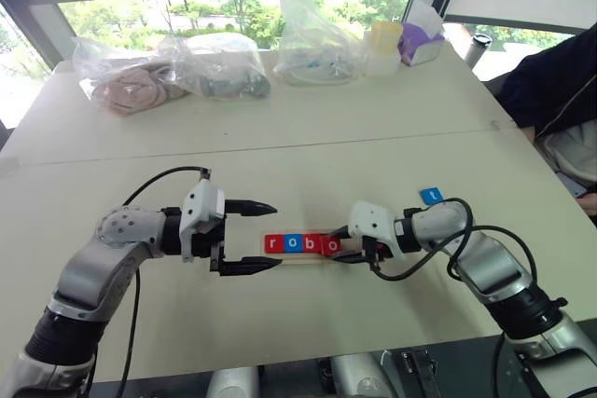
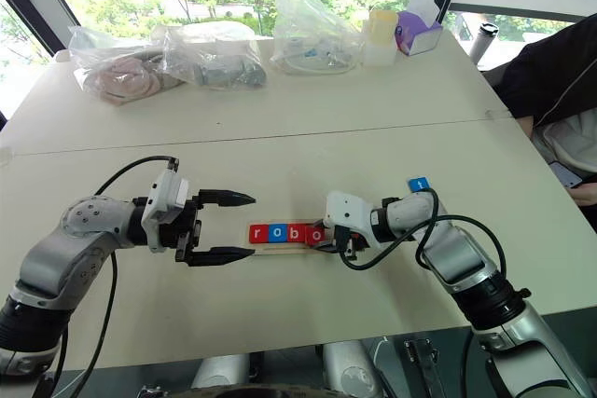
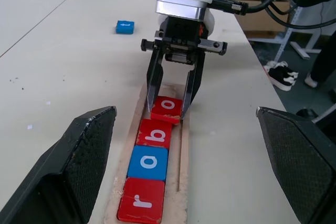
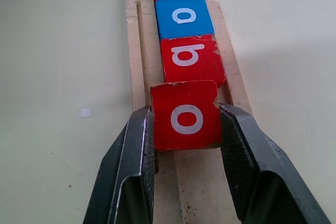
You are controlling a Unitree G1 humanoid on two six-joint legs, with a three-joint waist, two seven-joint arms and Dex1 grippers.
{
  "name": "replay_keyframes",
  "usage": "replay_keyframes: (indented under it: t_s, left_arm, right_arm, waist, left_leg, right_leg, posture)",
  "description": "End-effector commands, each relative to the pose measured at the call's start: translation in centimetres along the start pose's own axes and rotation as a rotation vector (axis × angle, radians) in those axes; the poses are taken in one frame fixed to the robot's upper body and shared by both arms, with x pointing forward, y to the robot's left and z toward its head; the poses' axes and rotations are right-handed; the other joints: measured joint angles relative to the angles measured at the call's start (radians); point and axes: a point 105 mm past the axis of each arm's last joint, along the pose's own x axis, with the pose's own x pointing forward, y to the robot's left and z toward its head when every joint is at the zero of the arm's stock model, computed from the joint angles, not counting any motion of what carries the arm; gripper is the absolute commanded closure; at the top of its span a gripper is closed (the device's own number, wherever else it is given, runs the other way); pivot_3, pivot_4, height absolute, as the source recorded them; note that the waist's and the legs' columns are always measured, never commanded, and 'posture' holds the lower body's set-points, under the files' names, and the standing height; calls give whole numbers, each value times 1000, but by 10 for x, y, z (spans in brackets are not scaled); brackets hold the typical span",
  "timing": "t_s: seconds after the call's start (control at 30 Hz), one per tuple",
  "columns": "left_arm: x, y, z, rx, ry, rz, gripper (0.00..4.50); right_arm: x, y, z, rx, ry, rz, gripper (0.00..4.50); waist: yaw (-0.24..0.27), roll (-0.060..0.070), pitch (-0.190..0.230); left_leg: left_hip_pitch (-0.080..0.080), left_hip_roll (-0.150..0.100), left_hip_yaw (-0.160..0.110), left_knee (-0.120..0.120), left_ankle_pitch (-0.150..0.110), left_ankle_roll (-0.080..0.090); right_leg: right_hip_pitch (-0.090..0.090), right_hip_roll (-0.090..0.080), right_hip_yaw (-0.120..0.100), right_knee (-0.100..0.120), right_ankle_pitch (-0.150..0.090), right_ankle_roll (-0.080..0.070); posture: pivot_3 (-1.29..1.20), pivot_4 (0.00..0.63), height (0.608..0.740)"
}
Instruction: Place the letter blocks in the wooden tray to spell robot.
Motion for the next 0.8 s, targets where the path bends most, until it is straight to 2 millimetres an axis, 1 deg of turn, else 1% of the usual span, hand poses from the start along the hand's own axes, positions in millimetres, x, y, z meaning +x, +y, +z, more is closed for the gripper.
replay_keyframes:
  t_s: [0.03, 0.4, 0.43, 0.47, 0.57, 0.6, 0.67, 0.8]
  left_arm:
    - [1, -2, 13, 50, -29, -10, 0]
    - [2, -2, 12, 47, -34, -8, 0]
    - [2, -2, 12, 47, -34, -8, 0]
    - [2, -2, 12, 47, -34, -7, 0]
    - [2, -2, 12, 48, -34, -6, 0]
    - [2, -2, 12, 48, -34, -6, 0]
    - [2, -2, 12, 47, -34, -5, 0]
    - [2, -2, 11, 46, -33, -5, 0]
  right_arm:
    - [-3, -6, 4, -31, -3, -22, 3349]
    - [-5, -8, 2, -32, 9, -19, 3349]
    - [-5, -8, 2, -32, 9, -18, 2320]
    - [-5, -8, 3, -32, 9, -17, 1956]
    - [-5, -7, 6, -31, 0, -11, 421]
    - [-5, -7, 6, -29, -3, -10, 9]
    - [-7, -9, 10, -31, -11, -15, 9]
    - [-16, -22, 19, -21, -38, -76, 9]
  waist:
    - [0, 0, 0]
    - [0, 0, 0]
    - [0, 0, 0]
    - [0, 0, 0]
    - [0, 0, 0]
    - [0, 0, 0]
    - [0, 0, 0]
    - [0, 0, 0]
  left_leg:
    - [0, 0, 0, 0, 0, 0]
    - [0, 0, 0, 0, 0, 0]
    - [0, 0, 0, 0, 0, 0]
    - [0, 0, 0, 0, 0, 0]
    - [0, 0, 0, 0, 0, 0]
    - [0, 0, 0, 0, 0, 0]
    - [0, 0, 0, 0, 0, 0]
    - [0, 0, 0, 0, 0, 0]
  right_leg:
    - [0, 0, 0, 0, 0, 0]
    - [0, 0, 0, 0, 2, -2]
    - [0, 0, 0, 0, 2, -2]
    - [0, 0, 0, 0, 2, -2]
    - [0, 0, 0, 0, 2, -2]
    - [0, 0, 0, 0, 2, -2]
    - [0, 0, 0, 0, 2, -2]
    - [0, 0, 0, 0, 2, -2]
  posture:
    - [0, 150, 740]
    - [0, 150, 740]
    - [0, 150, 740]
    - [0, 150, 740]
    - [0, 150, 740]
    - [0, 150, 740]
    - [0, 150, 740]
    - [0, 150, 740]
